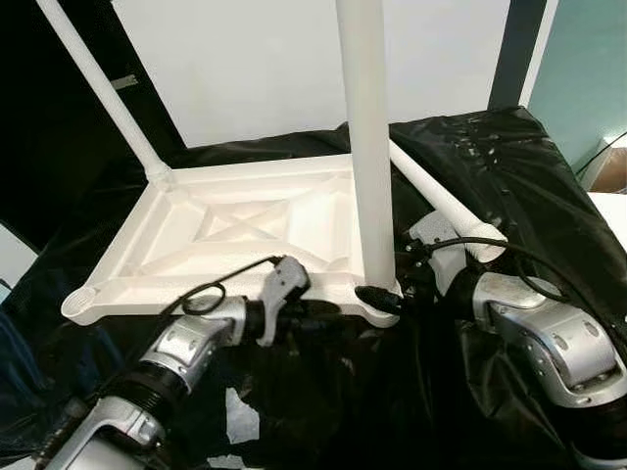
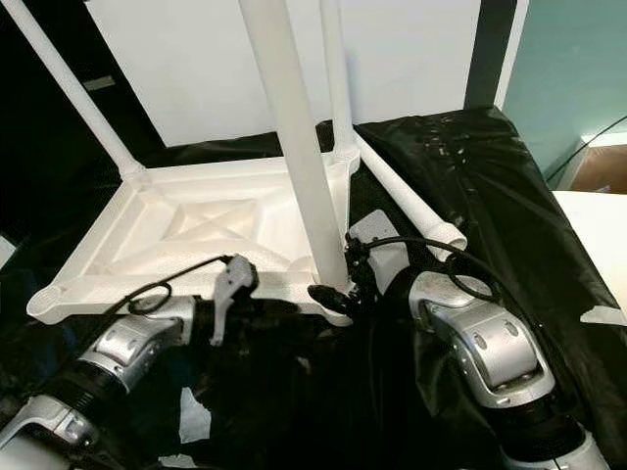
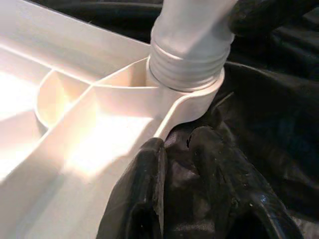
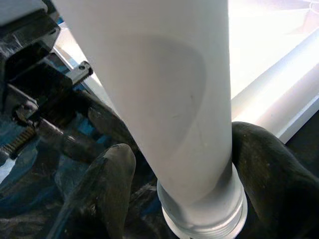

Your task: Building children table

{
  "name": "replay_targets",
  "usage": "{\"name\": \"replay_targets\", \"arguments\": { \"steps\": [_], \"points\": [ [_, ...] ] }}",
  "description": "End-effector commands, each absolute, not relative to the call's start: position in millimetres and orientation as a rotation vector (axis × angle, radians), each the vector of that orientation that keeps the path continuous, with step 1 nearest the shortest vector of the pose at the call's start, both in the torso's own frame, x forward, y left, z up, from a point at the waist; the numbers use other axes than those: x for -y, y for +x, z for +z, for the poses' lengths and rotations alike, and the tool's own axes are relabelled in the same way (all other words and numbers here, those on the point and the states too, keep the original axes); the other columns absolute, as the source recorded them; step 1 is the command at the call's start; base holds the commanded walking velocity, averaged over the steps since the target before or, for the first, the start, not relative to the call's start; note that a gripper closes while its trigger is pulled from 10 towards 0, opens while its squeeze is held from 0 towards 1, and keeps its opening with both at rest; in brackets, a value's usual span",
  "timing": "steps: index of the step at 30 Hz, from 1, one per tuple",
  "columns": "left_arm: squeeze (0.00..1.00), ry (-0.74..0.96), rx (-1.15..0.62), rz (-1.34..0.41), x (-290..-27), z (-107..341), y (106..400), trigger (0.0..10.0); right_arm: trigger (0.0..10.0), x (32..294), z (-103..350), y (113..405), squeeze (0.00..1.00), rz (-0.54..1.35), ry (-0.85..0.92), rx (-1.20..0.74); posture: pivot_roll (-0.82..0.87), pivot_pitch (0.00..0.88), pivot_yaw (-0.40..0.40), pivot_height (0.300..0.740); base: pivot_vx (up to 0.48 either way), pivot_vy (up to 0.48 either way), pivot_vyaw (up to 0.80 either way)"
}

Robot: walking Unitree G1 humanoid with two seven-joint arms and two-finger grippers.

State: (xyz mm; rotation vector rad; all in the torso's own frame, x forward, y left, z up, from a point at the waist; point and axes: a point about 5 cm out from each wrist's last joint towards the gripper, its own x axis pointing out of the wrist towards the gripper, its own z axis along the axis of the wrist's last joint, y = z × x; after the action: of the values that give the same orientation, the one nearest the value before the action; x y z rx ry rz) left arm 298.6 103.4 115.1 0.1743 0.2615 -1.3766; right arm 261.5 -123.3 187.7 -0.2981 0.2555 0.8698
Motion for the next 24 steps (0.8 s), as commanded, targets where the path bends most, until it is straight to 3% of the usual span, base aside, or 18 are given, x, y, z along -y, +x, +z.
{"name": "replay_targets", "arguments": {
  "steps": [1,10,15,17,24],
  "points": [
    [0.0,0.201,-0.272,-1.406,-108,111,301,10.0,10.0,117,188,261,0.0,0.911,-0.291,-0.245,-0.13,0.0,0.147,0.74,0.0,0.0,0.0],
    [0.0,0.327,-0.272,-1.305,-87,92,309,10.0,10.0,111,191,258,0.0,0.942,-0.279,-0.224,-0.14,0.0,0.144,0.74,0.0,0.0,0.0],
    [0.0,0.304,-0.203,-1.297,-82,100,313,10.0,10.0,110,191,256,0.0,0.947,-0.273,-0.22,-0.14,0.0,0.148,0.74,0.0,0.0,0.0],
    [0.0,0.196,-0.1,-1.344,-82,120,315,10.0,10.0,110,191,256,0.0,0.942,-0.263,-0.217,-0.14,0.0,0.148,0.74,0.0,0.0,0.0],
    [0.0,0.225,-0.107,-1.408,-89,120,314,10.0,10.0,110,191,257,0.0,0.941,-0.261,-0.218,-0.14,0.0,0.148,0.74,0.0,0.0,0.0]
  ]
}}
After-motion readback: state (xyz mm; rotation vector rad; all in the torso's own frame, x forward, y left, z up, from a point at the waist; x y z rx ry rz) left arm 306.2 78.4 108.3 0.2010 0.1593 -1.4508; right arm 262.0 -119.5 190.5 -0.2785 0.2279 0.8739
